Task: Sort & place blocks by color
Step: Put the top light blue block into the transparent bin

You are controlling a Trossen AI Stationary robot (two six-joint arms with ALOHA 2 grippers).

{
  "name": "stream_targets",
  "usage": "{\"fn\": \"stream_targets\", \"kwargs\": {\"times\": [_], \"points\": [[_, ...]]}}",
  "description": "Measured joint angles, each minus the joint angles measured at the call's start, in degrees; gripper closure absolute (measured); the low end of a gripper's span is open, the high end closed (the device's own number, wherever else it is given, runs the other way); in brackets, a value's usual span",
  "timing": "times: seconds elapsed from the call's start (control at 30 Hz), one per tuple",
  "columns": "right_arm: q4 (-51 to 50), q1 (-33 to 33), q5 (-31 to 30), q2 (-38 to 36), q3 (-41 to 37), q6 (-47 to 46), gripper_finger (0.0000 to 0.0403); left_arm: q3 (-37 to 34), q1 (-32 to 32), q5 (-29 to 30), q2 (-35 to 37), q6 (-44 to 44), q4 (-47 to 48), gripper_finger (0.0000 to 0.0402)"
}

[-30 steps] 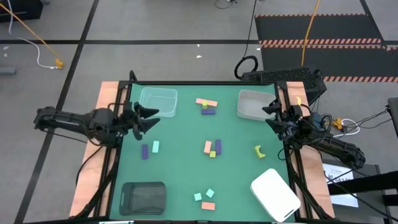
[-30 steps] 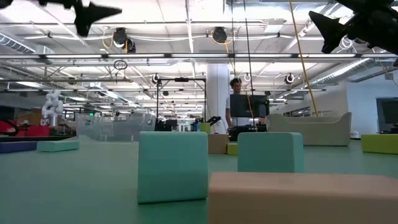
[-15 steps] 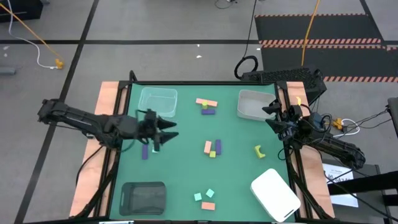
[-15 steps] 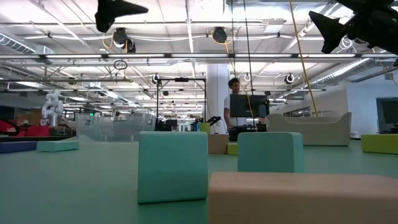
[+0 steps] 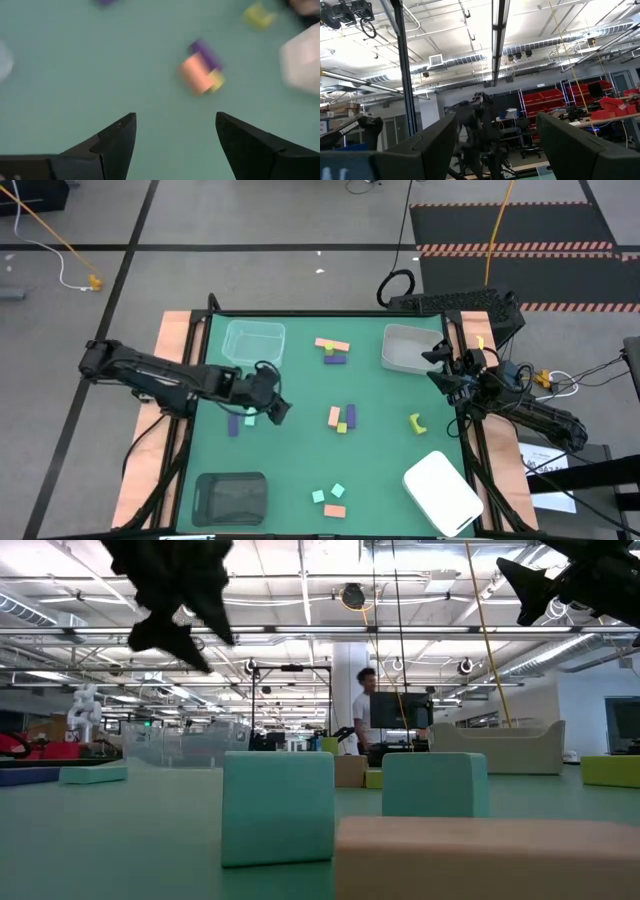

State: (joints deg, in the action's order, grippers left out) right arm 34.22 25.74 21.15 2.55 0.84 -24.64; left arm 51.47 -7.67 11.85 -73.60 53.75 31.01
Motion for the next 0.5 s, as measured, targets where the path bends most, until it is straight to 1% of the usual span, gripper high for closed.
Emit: {"fn": "stream_targets", "kwargs": {"times": [0.1, 0.2, 0.5], "points": [[0.0, 0.0, 0.0, 0.0, 0.0, 0.0, 0.0138, 1.1, 1.0, -2.6, -3.3, 4.1, 5.6, 0.0128], [0.0, 0.0, 0.0, 0.0, 0.0, 0.0, 0.0138, 1.6, 1.4, -4.8, -6.3, 7.3, 9.1, 0.0128], [-0.2, 0.0, 0.0, 0.0, 0.0, 0.0, 0.0138, 1.6, 1.6, -8.2, -12.6, 18.2, 24.4, 0.0128]]}}
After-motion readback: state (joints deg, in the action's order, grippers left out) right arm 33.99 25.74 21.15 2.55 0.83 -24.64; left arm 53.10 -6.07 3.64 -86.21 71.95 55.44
